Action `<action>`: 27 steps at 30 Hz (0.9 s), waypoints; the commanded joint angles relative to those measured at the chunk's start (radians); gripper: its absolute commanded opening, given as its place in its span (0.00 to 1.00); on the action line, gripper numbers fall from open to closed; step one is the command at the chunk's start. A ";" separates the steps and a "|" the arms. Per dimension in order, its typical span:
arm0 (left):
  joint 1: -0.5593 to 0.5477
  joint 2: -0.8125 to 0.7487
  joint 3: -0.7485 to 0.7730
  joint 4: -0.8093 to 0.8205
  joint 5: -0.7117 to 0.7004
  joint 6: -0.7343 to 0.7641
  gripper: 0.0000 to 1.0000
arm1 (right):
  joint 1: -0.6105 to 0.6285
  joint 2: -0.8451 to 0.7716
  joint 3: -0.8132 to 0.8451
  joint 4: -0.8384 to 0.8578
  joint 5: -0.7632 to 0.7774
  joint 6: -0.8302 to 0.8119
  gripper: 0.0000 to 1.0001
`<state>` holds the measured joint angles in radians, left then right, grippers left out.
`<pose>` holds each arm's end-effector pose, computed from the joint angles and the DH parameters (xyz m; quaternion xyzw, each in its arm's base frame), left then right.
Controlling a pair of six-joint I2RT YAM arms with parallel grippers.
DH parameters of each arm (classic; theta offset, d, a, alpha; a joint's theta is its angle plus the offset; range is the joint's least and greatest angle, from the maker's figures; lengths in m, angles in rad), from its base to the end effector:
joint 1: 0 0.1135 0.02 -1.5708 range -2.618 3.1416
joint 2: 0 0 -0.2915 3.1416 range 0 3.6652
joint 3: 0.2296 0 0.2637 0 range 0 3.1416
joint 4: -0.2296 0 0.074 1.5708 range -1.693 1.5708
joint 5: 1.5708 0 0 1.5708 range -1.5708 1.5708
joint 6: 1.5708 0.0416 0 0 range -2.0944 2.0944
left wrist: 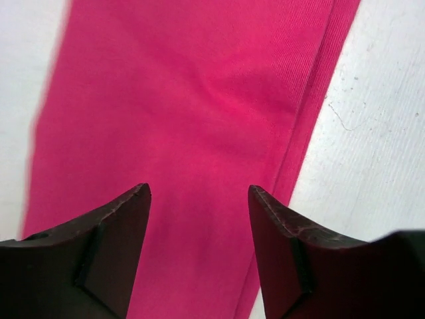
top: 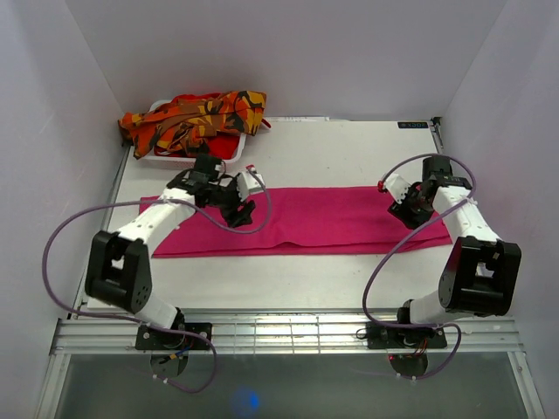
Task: Fold and stack the trousers
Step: Fold the trousers
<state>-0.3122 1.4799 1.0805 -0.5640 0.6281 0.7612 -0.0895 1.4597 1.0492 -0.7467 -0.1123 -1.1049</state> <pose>0.2922 -0.1200 0.2708 0.5434 0.7327 -0.2241 0.3429 0.2927 -0.0216 0.2501 -0.4851 0.8483 -0.0699 0.2004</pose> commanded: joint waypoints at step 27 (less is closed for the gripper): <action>-0.185 0.244 -0.128 0.010 -0.301 -0.286 0.62 | -0.081 0.053 -0.212 0.302 0.060 -0.331 0.47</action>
<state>-0.5037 1.6913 0.9920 -0.5144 0.3523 0.5190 -0.1642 1.4990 0.8593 -0.4835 -0.0578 -1.3659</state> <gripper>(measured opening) 0.618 0.481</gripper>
